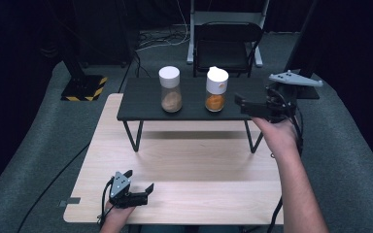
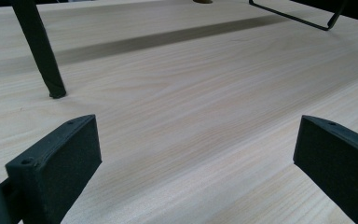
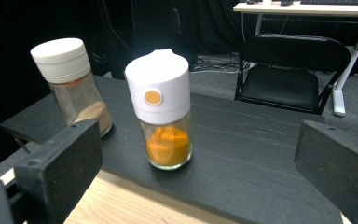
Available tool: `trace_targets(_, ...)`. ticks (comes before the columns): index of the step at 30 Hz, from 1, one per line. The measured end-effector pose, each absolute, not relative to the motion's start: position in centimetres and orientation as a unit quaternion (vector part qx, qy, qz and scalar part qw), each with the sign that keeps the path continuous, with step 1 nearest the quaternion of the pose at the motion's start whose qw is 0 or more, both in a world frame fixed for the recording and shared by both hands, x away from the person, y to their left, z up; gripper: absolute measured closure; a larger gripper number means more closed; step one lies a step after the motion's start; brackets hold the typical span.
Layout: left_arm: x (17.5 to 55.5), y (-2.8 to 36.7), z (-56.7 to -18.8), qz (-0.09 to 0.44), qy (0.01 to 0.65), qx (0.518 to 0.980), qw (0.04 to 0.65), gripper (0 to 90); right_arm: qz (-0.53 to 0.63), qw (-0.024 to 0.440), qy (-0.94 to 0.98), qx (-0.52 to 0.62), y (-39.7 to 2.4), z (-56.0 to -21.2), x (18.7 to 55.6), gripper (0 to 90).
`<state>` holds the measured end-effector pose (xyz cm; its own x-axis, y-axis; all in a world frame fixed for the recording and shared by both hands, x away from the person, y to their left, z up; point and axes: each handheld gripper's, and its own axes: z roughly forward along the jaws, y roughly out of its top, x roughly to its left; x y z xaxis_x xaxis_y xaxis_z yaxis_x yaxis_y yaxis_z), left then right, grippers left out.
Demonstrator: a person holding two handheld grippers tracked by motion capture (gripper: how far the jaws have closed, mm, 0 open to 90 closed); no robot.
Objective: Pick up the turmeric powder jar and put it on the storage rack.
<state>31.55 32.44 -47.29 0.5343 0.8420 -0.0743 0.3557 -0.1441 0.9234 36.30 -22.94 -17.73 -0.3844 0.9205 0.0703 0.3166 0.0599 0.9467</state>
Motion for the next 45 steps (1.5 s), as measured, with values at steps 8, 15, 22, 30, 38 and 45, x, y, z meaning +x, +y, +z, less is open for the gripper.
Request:
trace_targets(8,31.5,32.4,-47.3,0.243,0.416,0.717,0.504,0.2,0.509,0.302,0.660,0.462,-24.9,-18.4,33.9,0.3)
trace_targets(15,31.6,32.5,-47.3,0.242,0.418,0.717,0.503,0.2,0.515,0.307,0.656,0.458,-26.4,-19.3,31.6,0.4)
trace_targets(22,31.6,32.4,-47.2,0.242,0.418,0.717,0.502,0.2,0.516,0.310,0.652,0.461,-27.7,-21.4,29.9,0.7)
trace_targets(30,31.5,32.4,-47.3,0.242,0.417,0.718,0.502,0.2,0.506,0.309,0.649,0.477,-28.6,-24.3,28.9,0.7)
trace_targets(38,31.5,32.4,-47.3,0.243,0.417,0.718,0.502,0.2,0.502,0.309,0.639,0.495,-29.5,-27.6,28.2,0.8)
trace_targets(45,31.5,32.4,-47.3,0.243,0.415,0.718,0.503,0.2,0.495,0.312,0.631,0.508,-30.0,-30.6,28.2,0.7)
